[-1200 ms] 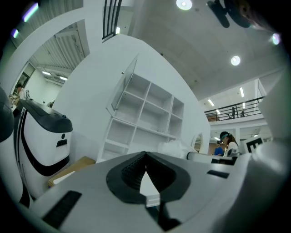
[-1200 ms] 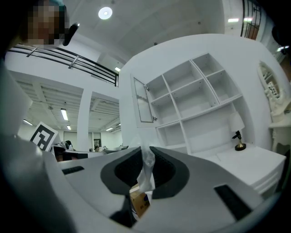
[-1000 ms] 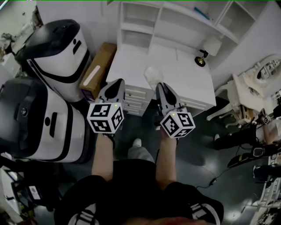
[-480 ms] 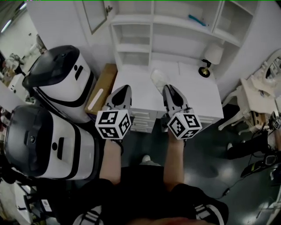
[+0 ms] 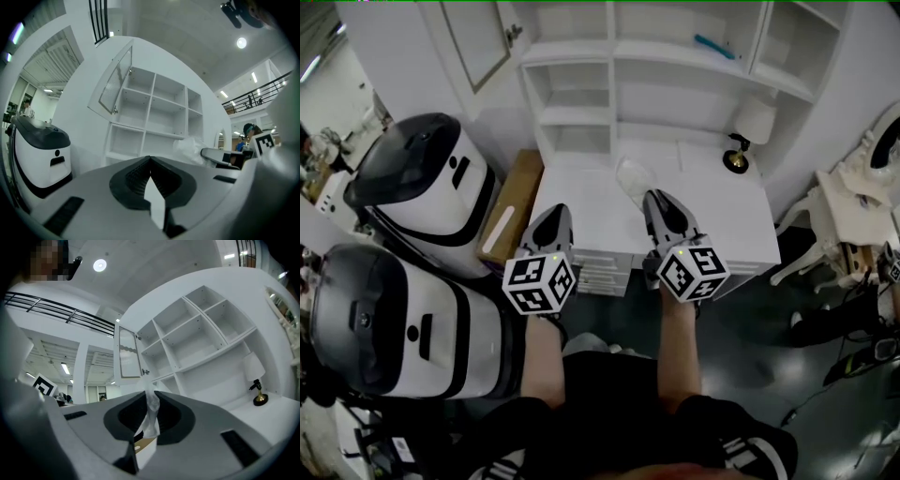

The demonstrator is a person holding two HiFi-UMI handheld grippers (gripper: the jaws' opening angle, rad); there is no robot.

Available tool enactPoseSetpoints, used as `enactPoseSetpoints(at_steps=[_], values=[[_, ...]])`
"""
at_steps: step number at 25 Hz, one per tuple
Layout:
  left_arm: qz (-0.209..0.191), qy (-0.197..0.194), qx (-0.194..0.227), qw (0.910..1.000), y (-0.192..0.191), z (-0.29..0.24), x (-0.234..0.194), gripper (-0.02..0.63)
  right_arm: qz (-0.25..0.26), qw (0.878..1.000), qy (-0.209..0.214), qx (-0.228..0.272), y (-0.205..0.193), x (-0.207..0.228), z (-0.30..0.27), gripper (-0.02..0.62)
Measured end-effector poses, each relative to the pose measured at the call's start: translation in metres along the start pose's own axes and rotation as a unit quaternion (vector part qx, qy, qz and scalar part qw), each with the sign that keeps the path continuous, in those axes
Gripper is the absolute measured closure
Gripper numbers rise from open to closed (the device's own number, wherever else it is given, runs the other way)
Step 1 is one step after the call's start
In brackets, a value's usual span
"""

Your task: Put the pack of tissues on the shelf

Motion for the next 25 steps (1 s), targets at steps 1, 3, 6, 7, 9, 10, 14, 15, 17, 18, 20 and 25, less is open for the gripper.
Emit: enactPoseSetpoints(at_steps=[1,3,6,7,9,10,14,15,17,18,20,25], values=[[0.002,0.007,0.005,1.0000,0.005,-0.001,-0.005,0.595,0.000,1.000,0.007,-0.002,0.000,-0.001,-0.005,0.541],[0.003,0.019,0.010,0.9998,0.013,-0.002,-0.014,0.595,0.000,1.000,0.023,-0.007,-0.004,-0.008,-0.015,0.541],[0.005,0.025,0.000,0.9997,0.008,-0.012,-0.019,0.595,-0.005,0.999,0.029,-0.018,-0.013,-0.006,-0.022,0.541],[0.005,0.024,-0.008,0.9997,0.002,-0.017,-0.019,0.595,-0.007,0.999,0.026,-0.022,-0.016,-0.002,-0.023,0.541],[0.005,0.020,-0.026,0.9994,-0.012,-0.028,-0.014,0.595,-0.012,0.999,0.015,-0.029,-0.022,0.010,-0.022,0.541],[0.002,0.016,-0.032,0.9994,-0.016,-0.035,-0.012,0.595,-0.012,0.999,0.008,-0.029,-0.022,0.017,-0.022,0.541],[-0.005,-0.004,-0.024,0.9997,-0.008,-0.055,-0.007,0.595,-0.008,1.000,-0.007,-0.024,-0.016,0.031,-0.032,0.541],[-0.004,-0.007,-0.021,0.9998,-0.006,-0.058,-0.008,0.595,-0.005,1.000,-0.006,-0.025,-0.015,0.031,-0.036,0.541],[-0.003,-0.009,-0.019,0.9998,-0.003,-0.067,-0.012,0.595,0.000,1.000,-0.002,-0.028,-0.014,0.031,-0.047,0.541],[-0.001,-0.007,-0.020,0.9998,-0.001,-0.072,-0.015,0.595,0.003,1.000,0.001,-0.031,-0.014,0.031,-0.054,0.541],[0.007,-0.003,-0.021,0.9998,0.002,-0.081,-0.024,0.595,0.007,0.999,0.007,-0.039,-0.013,0.032,-0.067,0.541],[0.012,0.012,-0.015,0.9997,0.018,-0.104,-0.051,0.595,0.009,0.999,0.021,-0.047,-0.007,0.036,-0.107,0.541]])
Point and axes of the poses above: the fingertips, and each gripper's own axes: z backward along the fingers, x to its right, y out of its top, the point moved 1 cm from there along z, backward along the fingers, and after that the axes turned 12 degrees about -x, right-handed, at the moved point
